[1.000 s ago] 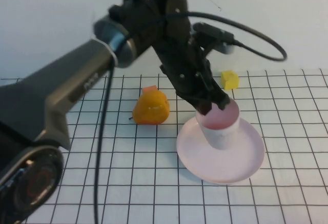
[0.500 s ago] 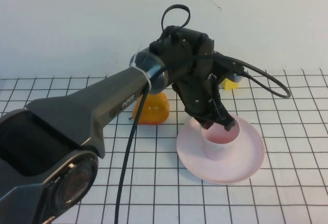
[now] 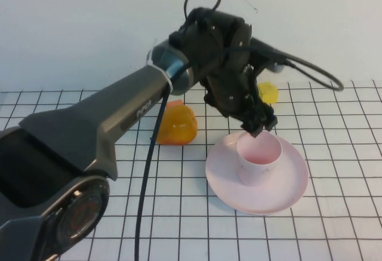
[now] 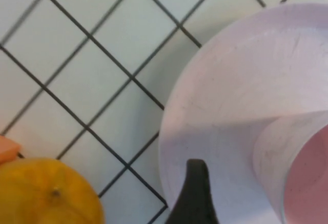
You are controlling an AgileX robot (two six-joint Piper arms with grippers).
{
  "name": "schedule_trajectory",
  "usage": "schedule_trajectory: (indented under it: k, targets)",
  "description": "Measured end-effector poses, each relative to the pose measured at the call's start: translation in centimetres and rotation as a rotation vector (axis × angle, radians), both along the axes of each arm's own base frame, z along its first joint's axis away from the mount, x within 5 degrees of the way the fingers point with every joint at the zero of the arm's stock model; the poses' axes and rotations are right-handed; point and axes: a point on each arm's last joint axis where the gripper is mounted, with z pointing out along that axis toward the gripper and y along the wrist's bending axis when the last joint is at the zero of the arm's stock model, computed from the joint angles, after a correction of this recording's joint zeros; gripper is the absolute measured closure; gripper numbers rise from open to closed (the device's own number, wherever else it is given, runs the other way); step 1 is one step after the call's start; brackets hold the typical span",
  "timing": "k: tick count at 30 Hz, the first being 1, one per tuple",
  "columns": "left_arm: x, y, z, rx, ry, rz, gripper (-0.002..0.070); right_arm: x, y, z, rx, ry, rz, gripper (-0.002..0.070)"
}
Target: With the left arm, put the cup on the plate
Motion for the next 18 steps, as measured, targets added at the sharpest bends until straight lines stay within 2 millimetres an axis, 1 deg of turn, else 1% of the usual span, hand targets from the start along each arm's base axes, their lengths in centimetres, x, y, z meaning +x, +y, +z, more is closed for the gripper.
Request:
schedule_trajectory:
  k: [2,4,6,7,9,11,12,14,18]
  targets:
    - [-0.1,0.2,2.7,-0.025,-0.058,-0.001,0.0160,0.0,0.0,0.0,0.000,0.000,0.000,0.0678]
    - [-0.3,0.6,5.7,-0.053,-0.126,0.000,0.0218,0.0,0.0,0.0,0.000,0.000,0.000,0.0678]
    - [-1.0,1.4,9.4,-0.084,-0.204,0.004,0.0329,0.0,0.0,0.0,0.000,0.000,0.000,0.0678]
    - [-1.3,1.8,10.8,-0.093,-0.236,0.008,0.0389,0.0,0.0,0.0,0.000,0.000,0.000,0.0678]
    - [-2.4,2.9,14.3,-0.124,-0.313,0.018,0.0541,0.0,0.0,0.0,0.000,0.000,0.000,0.0678]
    - [-3.6,4.1,17.4,-0.167,-0.378,0.047,0.0613,0.0,0.0,0.0,0.000,-0.001,0.000,0.0678]
    - [-4.3,4.8,18.9,-0.192,-0.410,0.068,0.0635,0.0,0.0,0.0,0.000,-0.001,0.000,0.0678]
    - [-5.6,6.0,21.5,-0.236,-0.471,0.098,0.0657,0.0,0.0,0.0,0.000,-0.001,0.000,0.0678]
    - [-8.7,8.6,26.3,-0.350,-0.580,0.142,0.0671,0.0,0.0,0.0,0.000,-0.001,0.000,0.0678]
